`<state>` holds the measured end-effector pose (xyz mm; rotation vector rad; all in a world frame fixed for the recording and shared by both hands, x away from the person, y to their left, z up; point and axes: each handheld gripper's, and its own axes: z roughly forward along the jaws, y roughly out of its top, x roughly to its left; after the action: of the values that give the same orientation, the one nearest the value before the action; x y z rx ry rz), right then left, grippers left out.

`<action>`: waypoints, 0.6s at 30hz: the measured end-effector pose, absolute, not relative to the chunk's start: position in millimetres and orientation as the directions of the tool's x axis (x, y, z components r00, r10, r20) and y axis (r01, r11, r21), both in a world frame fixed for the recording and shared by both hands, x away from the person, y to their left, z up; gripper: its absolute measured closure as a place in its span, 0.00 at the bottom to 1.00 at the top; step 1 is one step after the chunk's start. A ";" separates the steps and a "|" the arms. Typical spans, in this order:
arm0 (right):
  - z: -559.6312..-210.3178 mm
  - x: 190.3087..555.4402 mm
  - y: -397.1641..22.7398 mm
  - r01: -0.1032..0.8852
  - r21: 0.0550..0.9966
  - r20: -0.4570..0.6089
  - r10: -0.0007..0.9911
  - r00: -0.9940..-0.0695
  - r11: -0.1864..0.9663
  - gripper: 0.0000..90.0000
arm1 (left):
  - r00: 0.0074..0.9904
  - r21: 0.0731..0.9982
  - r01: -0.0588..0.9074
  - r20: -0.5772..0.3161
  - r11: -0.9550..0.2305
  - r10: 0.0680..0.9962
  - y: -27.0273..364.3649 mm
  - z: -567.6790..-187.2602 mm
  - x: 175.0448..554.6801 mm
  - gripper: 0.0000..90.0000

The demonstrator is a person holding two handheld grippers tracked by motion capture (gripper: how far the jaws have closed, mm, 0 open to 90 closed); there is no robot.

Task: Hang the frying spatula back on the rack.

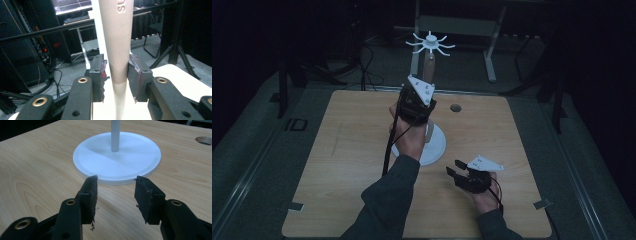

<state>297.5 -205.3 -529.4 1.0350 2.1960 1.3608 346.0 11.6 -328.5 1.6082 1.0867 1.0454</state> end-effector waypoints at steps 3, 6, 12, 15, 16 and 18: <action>-529.8 297.5 -205.2 0.395 0.878 0.074 0.738 -0.670 0.271 0.58 | 0.273 0.961 0.191 0.142 -0.198 0.952 13.2 -330.0 342.9 0.69; -530.1 297.6 -204.8 0.396 0.877 0.074 0.738 -0.671 0.272 0.58 | 0.296 0.964 0.184 0.130 -0.190 0.946 14.9 -332.7 337.1 0.66; -530.4 297.7 -205.4 0.401 0.875 0.077 0.742 -0.666 0.270 0.57 | 0.343 0.963 0.189 0.117 -0.190 0.932 18.4 -336.7 329.1 0.63; -530.7 297.8 -205.5 0.403 0.875 0.077 0.743 -0.665 0.269 0.57 | 0.368 0.964 0.187 0.111 -0.190 0.923 21.1 -336.5 326.2 0.62; -530.9 297.8 -205.5 0.403 0.875 0.078 0.744 -0.664 0.268 0.57 | 0.384 0.963 0.188 0.107 -0.191 0.917 22.4 -336.2 325.1 0.62; -531.1 298.1 -205.8 0.405 0.875 0.080 0.744 -0.664 0.267 0.57 | 0.411 0.964 0.188 0.097 -0.188 0.907 24.3 -335.9 323.7 0.61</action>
<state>298.1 -205.8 -531.1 1.0472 2.1967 1.3559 323.7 24.3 -335.9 1.6475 0.9763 0.8829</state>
